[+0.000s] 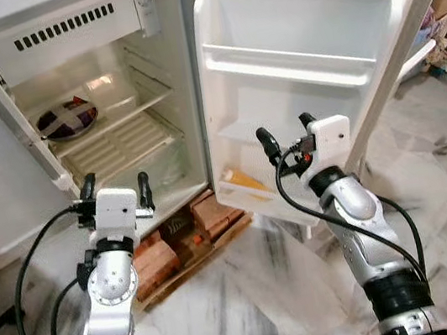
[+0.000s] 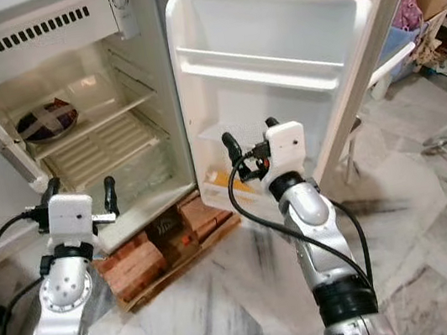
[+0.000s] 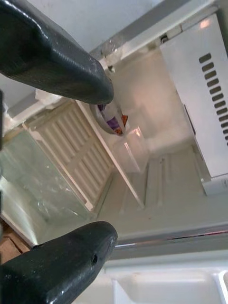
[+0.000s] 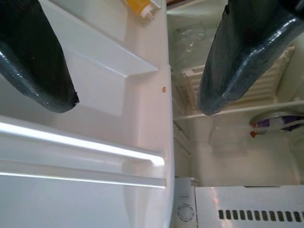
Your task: Restocking fridge
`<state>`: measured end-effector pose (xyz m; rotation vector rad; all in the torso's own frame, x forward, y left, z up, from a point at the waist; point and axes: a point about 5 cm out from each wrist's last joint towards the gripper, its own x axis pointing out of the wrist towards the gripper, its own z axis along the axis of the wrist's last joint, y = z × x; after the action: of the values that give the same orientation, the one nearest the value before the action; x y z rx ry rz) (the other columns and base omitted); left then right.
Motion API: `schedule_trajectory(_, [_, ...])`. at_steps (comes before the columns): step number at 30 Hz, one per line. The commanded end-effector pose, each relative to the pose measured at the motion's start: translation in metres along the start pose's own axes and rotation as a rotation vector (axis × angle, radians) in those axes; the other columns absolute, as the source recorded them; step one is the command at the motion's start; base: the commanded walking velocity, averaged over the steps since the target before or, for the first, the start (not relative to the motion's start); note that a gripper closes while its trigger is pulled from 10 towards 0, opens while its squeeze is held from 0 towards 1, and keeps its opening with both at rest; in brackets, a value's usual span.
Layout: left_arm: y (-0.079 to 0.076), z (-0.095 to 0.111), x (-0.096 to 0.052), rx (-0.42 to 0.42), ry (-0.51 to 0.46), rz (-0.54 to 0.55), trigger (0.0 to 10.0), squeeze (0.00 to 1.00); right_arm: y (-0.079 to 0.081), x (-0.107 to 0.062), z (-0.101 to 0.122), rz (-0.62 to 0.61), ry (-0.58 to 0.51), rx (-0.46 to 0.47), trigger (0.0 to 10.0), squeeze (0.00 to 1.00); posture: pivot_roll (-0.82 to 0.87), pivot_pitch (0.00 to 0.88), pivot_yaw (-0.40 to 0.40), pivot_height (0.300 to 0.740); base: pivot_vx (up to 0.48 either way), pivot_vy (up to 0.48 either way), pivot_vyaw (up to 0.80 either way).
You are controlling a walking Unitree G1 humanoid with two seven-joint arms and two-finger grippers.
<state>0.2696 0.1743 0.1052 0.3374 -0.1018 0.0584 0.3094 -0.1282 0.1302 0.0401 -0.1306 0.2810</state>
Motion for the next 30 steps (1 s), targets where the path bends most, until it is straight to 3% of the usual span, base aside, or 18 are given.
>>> schedule_trajectory(1, [0.003, 0.004, 0.000, -0.004, -0.010, -0.004, 10.0, 0.00, -0.001, 0.000, 0.004, -0.010, -0.018, 0.004, 10.0, 0.00, 0.15, 0.000, -0.055, 0.740, 0.000, 0.000, 0.00])
schedule_trajectory(6, [-0.002, -0.002, -0.010, -0.025, 0.018, -0.037, 10.0, 0.00, 0.003, -0.007, 0.001, -0.037, -0.002, 0.017, 10.0, 0.00, 0.13, 0.004, -0.053, 0.740, 0.000, 0.000, 0.00])
schedule_trajectory(13, [-0.016, -0.012, -0.021, -0.060, 0.064, -0.100, 10.0, 0.00, -0.002, -0.023, -0.017, -0.096, 0.063, 0.027, 10.0, 0.00, 0.12, 0.000, -0.048, 0.740, 0.000, -0.278, -0.80])
schedule_trajectory(16, [-0.017, -0.013, -0.018, -0.060, 0.065, -0.101, 10.0, 0.00, -0.004, -0.020, -0.017, -0.110, 0.057, 0.032, 10.0, 0.00, 0.12, 0.000, -0.040, 0.740, 0.000, -0.351, -0.80])
schedule_trajectory(23, [-0.018, -0.008, -0.006, -0.060, 0.042, -0.108, 10.0, 0.00, -0.006, -0.007, -0.008, -0.112, 0.024, 0.012, 10.0, 0.00, 0.13, 0.000, -0.047, 0.740, 0.000, -0.385, 0.00])
schedule_trajectory(30, [-0.017, -0.010, -0.006, -0.061, 0.047, -0.104, 10.0, 0.00, -0.003, 0.000, -0.003, -0.095, -0.003, 0.007, 10.0, 0.00, 0.12, 0.000, -0.027, 0.740, 0.000, -0.391, -0.80])
